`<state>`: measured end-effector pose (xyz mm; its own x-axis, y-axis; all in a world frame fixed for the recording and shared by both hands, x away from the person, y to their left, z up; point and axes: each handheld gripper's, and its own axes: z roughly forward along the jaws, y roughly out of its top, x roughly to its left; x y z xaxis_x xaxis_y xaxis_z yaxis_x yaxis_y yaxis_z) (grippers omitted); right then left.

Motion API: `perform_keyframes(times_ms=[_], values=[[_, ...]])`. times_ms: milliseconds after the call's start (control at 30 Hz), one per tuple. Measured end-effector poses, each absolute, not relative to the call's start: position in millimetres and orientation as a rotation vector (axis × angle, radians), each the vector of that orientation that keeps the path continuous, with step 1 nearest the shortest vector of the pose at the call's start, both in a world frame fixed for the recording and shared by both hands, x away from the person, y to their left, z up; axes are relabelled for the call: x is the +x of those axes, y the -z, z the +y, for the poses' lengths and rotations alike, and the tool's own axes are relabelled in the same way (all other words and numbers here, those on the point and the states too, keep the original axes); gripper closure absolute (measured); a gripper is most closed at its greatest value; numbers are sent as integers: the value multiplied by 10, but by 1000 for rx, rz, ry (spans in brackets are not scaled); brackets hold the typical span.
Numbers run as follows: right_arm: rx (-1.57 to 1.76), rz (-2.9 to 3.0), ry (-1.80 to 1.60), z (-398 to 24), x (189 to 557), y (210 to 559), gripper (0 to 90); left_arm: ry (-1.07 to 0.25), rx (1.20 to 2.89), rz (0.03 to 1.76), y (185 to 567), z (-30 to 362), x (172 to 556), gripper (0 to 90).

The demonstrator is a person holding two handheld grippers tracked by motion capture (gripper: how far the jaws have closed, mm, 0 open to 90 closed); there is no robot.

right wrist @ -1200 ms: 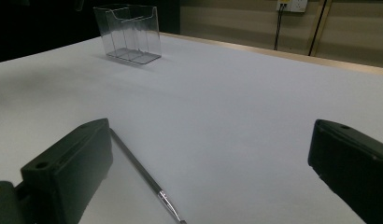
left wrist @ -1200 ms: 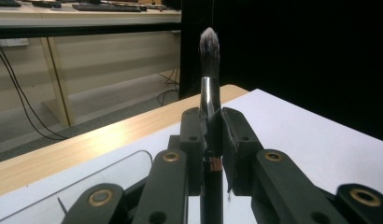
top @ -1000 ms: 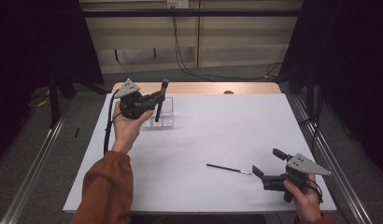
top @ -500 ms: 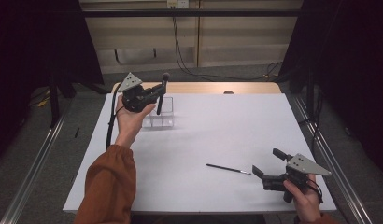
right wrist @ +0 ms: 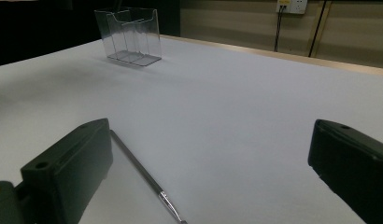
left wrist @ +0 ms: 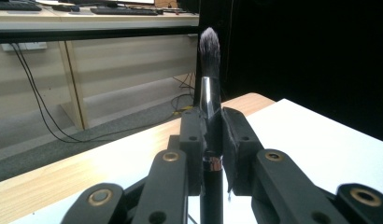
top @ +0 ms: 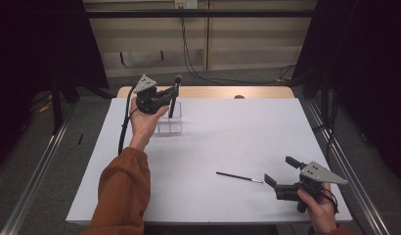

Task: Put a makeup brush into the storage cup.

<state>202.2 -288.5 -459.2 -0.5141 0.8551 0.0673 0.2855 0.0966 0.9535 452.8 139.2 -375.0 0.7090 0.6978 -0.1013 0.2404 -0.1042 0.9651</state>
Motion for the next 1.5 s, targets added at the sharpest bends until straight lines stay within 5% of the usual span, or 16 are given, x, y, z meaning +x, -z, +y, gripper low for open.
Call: perform_keyframes(times_ms=[1500], values=[[1119,1869,-1431,-2885,2019,4599,0,-463,1714,787,4106,1362,4731,794]])
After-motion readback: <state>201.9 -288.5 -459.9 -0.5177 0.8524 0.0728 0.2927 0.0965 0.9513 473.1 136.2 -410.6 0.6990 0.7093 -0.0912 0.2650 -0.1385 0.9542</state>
